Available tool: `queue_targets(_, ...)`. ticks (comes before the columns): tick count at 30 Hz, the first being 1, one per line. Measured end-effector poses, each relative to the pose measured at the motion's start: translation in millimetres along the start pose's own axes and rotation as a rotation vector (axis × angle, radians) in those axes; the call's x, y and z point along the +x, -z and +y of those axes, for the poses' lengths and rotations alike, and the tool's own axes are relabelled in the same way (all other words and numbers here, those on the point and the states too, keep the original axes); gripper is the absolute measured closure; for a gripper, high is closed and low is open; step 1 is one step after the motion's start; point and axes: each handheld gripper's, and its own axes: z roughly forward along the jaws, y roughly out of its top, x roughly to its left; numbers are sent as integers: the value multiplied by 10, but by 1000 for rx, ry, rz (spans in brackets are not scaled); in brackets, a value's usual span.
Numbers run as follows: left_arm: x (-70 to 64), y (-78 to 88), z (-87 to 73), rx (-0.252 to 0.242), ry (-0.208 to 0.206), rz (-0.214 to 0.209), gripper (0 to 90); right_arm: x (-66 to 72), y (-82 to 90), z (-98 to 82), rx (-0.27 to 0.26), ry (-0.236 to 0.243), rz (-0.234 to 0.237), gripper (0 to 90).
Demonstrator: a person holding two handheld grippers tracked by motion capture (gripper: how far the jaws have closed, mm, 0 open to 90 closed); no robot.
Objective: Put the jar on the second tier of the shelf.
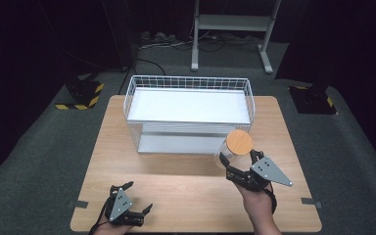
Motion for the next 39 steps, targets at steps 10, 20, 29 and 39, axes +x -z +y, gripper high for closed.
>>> queue_targets(10,0,0,0,1,-1,-1,6,-21,-8,147,-32,9,-11,256)
queue_targets(20,4,-1,-1,-2,2,-6,6,-30,-69,267,-53,22,-26,256)
queue_targets(29,4,0,-1,-2,3,-8,6,-32,-146,363,-72,26,-40,256)
queue_targets(39,9,5,-2,-4,5,-11,6,-26,-242,485,-91,42,-47,256)
